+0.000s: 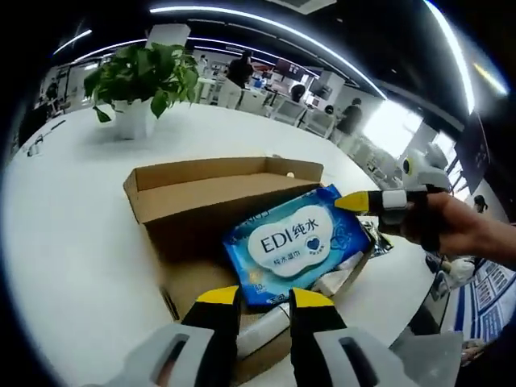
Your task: Operate the shoe box by opening the lid, removing the specified soft item, and placing it in the target area until the item is outside and the box remains undamaged.
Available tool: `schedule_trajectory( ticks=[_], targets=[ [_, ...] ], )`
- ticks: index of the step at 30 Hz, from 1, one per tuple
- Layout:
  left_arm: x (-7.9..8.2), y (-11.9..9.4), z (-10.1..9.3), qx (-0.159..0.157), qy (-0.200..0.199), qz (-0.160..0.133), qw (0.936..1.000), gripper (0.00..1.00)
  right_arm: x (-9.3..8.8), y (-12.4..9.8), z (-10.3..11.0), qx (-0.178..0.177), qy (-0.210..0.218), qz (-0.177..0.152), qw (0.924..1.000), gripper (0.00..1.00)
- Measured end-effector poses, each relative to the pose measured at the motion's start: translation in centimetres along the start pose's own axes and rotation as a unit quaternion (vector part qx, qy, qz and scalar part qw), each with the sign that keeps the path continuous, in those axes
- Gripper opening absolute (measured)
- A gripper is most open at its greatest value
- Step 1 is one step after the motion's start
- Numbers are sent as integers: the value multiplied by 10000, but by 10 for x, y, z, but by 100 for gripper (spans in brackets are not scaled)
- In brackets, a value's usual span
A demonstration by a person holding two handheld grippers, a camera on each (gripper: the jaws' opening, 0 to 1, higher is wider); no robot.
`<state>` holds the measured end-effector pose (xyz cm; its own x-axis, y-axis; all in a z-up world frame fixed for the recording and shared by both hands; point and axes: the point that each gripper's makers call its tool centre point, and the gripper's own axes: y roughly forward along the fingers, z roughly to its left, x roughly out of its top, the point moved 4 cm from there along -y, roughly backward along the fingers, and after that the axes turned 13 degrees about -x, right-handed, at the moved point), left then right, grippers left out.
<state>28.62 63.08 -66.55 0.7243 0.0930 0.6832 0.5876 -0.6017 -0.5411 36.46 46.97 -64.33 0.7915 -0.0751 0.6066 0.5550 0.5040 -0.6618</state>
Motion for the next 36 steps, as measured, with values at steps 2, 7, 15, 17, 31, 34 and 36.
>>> schedule_trajectory(
  ticks=[2,7,15,17,31,34,36],
  targets=[
    [-1,4,3,17,10,55,10000,23,0,-1,-1,-9,-4,-7,10000,0],
    [0,21,14,42,-39,249,9997,23,1,-1,-8,-50,45,-1,10000,0],
    [1,45,23,128,-16,726,9973,21,0,3,-20,-97,299,40,9995,0],
    [1,49,24,144,-28,793,9967,22,-1,5,-23,-120,344,59,9993,0],
    [-8,69,28,1,-215,1257,9918,18,-2,12,-29,-87,458,80,9989,0],
    [-7,73,27,-136,-594,1079,9923,10,0,15,-31,-88,432,67,9990,0],
    [-5,70,29,-124,-617,1078,9922,6,0,17,-33,-102,411,49,9991,0]
  ],
)
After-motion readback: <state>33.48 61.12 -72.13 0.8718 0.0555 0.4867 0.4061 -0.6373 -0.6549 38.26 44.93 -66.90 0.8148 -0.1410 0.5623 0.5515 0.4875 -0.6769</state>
